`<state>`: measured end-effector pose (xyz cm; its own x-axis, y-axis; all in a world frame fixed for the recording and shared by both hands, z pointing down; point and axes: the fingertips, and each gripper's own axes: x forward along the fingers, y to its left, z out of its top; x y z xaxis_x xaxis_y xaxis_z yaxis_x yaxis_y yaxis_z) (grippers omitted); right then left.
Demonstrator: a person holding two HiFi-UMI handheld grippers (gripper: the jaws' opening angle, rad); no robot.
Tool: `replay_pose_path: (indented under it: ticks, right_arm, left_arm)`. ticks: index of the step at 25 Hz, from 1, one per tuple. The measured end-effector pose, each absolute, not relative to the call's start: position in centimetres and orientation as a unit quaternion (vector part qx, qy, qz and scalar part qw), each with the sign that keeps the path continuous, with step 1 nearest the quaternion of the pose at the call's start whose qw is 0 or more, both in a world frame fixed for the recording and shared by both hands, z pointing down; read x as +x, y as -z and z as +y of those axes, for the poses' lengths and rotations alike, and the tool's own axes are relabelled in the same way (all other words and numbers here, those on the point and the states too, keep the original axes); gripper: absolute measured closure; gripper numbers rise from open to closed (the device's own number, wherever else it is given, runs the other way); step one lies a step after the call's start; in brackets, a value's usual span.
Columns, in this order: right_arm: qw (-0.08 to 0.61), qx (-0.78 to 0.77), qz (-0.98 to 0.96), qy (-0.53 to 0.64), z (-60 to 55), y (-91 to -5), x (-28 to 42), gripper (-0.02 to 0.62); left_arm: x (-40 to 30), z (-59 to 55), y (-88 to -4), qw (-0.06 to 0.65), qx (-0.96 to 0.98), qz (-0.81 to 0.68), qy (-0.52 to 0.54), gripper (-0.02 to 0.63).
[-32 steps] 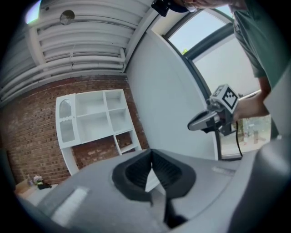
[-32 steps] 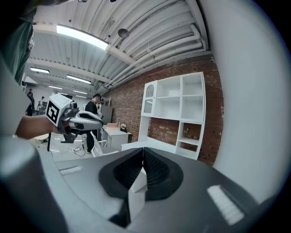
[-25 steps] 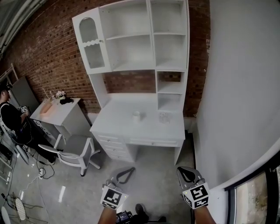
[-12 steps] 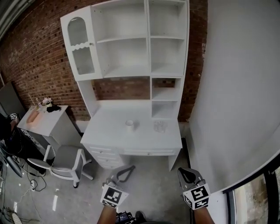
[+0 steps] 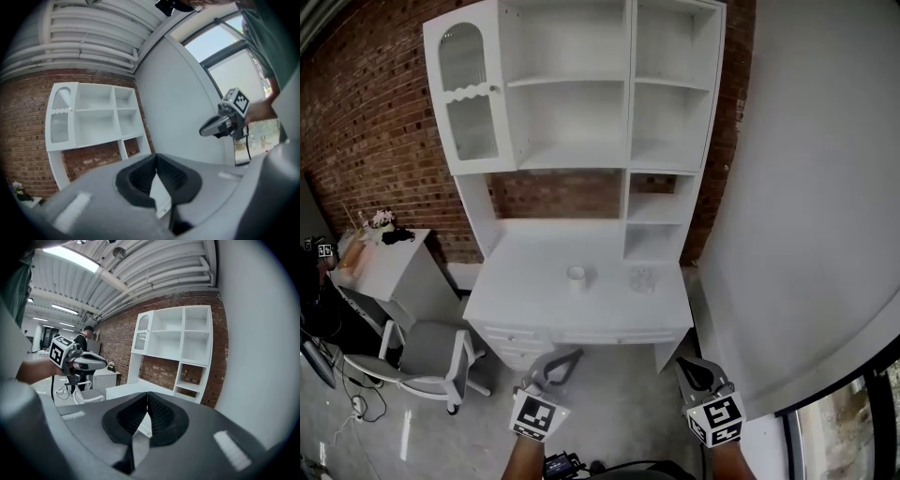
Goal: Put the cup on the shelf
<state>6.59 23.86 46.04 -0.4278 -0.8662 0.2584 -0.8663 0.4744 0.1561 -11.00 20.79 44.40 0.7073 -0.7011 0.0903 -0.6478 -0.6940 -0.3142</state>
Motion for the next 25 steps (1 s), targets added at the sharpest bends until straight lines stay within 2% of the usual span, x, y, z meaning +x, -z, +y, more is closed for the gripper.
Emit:
replay_pose_path:
  ticks: [13,25]
  right_arm:
    - [0.158,0.474,-0.866,-0.008,14.4,-47.3,5.8,0.588]
    - [0.15,0.417,-0.896,-0.01,3.2,-48.2,11.1,0.588]
  left_arm:
    - [-12.4,13.3,-46.2,0.104,-0.898,0.409,0.121,0.602]
    - [-6.7,4.0,-47.3,0.089,-0.871,0.462,0.143,0.601]
